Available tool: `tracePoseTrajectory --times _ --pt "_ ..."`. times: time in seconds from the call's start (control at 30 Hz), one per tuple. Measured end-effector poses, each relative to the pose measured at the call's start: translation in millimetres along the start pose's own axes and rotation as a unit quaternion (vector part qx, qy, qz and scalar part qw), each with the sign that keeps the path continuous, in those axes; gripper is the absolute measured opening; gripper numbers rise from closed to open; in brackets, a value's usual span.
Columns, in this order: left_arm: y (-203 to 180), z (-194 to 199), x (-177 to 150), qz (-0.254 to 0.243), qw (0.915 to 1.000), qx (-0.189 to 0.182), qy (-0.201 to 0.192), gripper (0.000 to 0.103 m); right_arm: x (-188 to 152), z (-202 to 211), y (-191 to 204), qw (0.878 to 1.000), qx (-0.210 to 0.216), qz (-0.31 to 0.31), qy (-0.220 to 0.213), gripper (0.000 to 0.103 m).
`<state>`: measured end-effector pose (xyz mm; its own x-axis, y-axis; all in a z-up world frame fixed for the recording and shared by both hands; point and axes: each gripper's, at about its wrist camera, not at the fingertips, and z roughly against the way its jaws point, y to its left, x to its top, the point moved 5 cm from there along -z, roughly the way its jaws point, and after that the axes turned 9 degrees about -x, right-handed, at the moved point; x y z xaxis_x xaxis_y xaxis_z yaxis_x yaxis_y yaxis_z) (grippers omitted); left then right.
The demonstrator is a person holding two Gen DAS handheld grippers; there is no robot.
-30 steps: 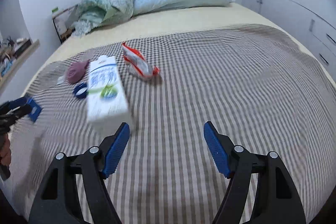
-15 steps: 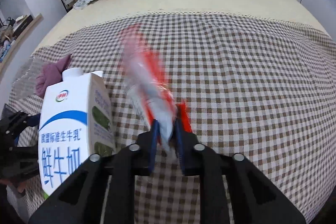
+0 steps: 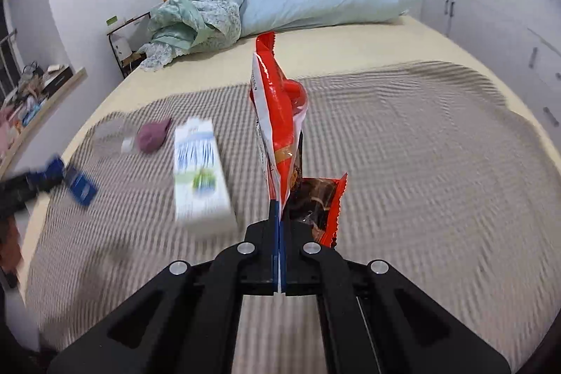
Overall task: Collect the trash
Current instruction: 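Grasp the blue bottle cap with the left tool while the right tool grasps the red snack bag, then carry cap and red bag to the wastebasket and open both tools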
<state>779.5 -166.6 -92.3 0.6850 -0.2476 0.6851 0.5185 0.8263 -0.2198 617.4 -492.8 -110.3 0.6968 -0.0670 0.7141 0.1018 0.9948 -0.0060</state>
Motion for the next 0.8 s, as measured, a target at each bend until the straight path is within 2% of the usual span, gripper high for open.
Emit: tracePoseTrajectory --times 0.07,0.13,0.2,0.27,0.33,0.37,0.47,0.57,0.67,0.7,0.73,0.8 --pt "-24.5 34.9 -17.1 -0.011 0.9997 -0.006 -0.020 0.051 -33.5 38.3 -20.6 1.000 -0.017 -0.004 -0.012 0.000" --pt "-51.6 69.8 -40.4 -0.001 0.9989 -0.032 -0.035 0.051 -84.2 82.2 -45.2 0.998 -0.053 -0.013 -0.014 0.000" --pt "-83.9 91.6 -67.9 0.016 0.9971 -0.063 -0.040 0.051 -124.4 109.5 -56.8 0.997 -0.064 -0.034 -0.008 0.000" --pt "-116.2 100.2 -91.5 0.024 0.9951 -0.091 -0.032 0.051 -179.9 140.7 -75.8 0.995 -0.081 -0.060 0.006 0.000" --pt "-163.2 101.6 -126.9 0.025 0.9901 -0.138 -0.011 0.051 -240.1 166.1 -92.5 0.992 -0.096 -0.078 0.034 0.000" --pt "-194.3 97.3 -148.7 0.017 0.9863 -0.164 0.008 0.051 -268.9 174.1 -99.7 0.989 -0.106 -0.085 0.049 0.000" --pt "-255.6 77.8 -200.8 -0.007 0.9787 -0.198 0.054 0.051 -348.5 187.2 -117.0 0.980 -0.129 -0.118 0.096 0.000" --pt "-313.0 38.3 -264.5 -0.028 0.9657 -0.216 0.141 0.051 -438.2 187.7 -131.0 0.963 -0.138 -0.166 0.161 0.000" --pt "-362.5 -8.2 -333.1 -0.077 0.9435 -0.218 0.237 0.051 -495.5 179.0 -135.1 0.950 -0.136 -0.196 0.203 0.000" --pt "-369.7 -19.3 -346.1 -0.089 0.9385 -0.212 0.258 0.051 -508.9 174.7 -136.7 0.946 -0.138 -0.200 0.213 0.000" --pt "-379.5 -36.1 -362.3 -0.104 0.9295 -0.209 0.286 0.051 -519.0 175.1 -140.6 0.943 -0.140 -0.204 0.221 0.000" --pt "-391.9 -66.3 -379.8 -0.111 0.9149 -0.220 0.320 0.051 -534.3 165.2 -145.5 0.937 -0.136 -0.223 0.231 0.000"
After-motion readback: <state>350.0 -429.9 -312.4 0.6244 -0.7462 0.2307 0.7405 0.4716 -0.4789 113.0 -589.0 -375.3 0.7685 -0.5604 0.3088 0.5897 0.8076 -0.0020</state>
